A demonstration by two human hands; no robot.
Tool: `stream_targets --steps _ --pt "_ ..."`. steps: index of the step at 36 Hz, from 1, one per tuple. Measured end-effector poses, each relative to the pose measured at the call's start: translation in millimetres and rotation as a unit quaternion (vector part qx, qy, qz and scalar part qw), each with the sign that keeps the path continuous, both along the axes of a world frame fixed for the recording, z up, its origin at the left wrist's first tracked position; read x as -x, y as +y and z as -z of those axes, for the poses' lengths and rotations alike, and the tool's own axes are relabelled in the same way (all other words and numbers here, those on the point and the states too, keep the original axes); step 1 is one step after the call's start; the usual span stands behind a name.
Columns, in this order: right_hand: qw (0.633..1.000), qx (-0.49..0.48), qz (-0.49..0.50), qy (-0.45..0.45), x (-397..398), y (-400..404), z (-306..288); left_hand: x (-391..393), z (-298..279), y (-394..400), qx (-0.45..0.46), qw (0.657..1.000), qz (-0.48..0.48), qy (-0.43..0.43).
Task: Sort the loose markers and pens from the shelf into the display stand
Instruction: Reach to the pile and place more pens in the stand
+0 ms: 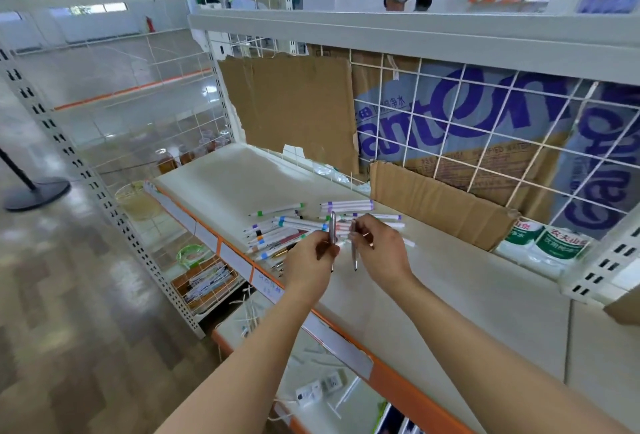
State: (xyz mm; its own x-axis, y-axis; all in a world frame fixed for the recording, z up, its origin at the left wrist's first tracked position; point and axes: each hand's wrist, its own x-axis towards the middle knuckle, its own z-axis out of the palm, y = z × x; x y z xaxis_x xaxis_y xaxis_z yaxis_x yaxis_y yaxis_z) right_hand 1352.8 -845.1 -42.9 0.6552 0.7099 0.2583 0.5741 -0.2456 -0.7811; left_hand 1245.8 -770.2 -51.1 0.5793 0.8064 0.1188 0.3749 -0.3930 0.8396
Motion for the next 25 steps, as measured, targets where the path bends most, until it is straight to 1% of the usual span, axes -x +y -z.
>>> stream_targets --steps 3,5,9,13,16,21,25 --pt "0.998 -0.035 0.03 -0.039 -3.1 -15.1 2.7 -4.0 1.2 -6.3 0.0 1.0 0.0 -0.014" --pt "0.996 -0.046 0.054 -0.048 -7.2 -25.7 4.0 -9.1 0.3 -10.1 0.0 1.0 0.003 -0.025" --pt "0.994 -0.054 0.092 -0.038 -16.7 -48.7 3.4 -21.4 -1.4 -15.6 -0.023 0.999 0.026 -0.029" --pt "0.988 -0.049 0.139 -0.047 -25.8 -70.4 -1.1 -30.4 -3.3 -18.5 -0.041 0.996 0.068 -0.045" --pt "0.982 -0.06 0.174 -0.037 -29.2 -83.6 -4.8 -36.4 0.3 -16.1 -0.054 0.992 0.102 -0.046" --pt "0.966 -0.065 0.248 -0.038 -29.9 -106.1 -8.4 -44.2 0.2 -15.1 -0.07 0.986 0.141 -0.06" --pt "0.937 -0.048 0.334 -0.088 -25.3 -126.5 -5.2 -52.0 -0.1 -19.0 -0.044 0.98 0.185 -0.056"
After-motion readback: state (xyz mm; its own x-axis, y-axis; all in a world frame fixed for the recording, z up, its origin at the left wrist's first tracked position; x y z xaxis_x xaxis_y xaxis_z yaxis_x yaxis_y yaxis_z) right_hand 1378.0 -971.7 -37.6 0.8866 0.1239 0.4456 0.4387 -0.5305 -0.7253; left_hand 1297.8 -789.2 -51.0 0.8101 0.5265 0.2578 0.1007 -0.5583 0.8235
